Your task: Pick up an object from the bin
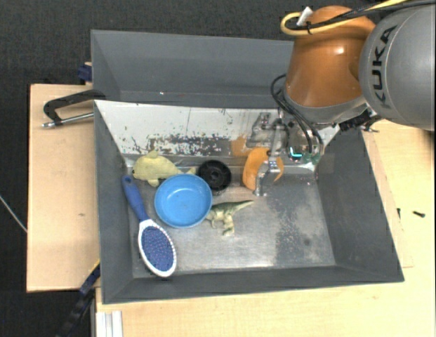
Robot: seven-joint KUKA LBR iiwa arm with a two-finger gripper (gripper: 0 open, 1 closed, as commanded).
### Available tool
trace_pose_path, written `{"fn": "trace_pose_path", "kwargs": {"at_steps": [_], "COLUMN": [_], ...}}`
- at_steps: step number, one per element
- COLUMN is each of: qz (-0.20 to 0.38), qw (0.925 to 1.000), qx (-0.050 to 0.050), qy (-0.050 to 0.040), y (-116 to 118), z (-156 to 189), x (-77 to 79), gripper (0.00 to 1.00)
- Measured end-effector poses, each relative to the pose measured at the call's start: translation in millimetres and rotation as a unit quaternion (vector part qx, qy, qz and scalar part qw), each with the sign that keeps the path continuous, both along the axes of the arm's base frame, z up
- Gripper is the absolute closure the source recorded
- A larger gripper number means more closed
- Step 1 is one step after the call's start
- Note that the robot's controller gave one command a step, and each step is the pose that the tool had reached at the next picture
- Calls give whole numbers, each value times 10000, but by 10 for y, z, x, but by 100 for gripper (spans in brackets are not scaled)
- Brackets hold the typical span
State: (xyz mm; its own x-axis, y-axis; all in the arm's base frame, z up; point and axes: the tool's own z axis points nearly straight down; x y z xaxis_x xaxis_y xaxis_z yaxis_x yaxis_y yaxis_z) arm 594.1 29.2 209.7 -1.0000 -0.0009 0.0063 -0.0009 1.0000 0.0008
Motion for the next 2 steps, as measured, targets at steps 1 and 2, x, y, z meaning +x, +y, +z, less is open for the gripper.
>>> {"fn": "trace_pose_path", "kwargs": {"at_steps": [1,2], "qz": [-459,-768], "qw": [9989,9970], "qx": [4,8], "qy": [-84,-110], "y": [-602,-561], "z": [-1250,-1322], "x": [79,107], "gripper": [0,0]}}
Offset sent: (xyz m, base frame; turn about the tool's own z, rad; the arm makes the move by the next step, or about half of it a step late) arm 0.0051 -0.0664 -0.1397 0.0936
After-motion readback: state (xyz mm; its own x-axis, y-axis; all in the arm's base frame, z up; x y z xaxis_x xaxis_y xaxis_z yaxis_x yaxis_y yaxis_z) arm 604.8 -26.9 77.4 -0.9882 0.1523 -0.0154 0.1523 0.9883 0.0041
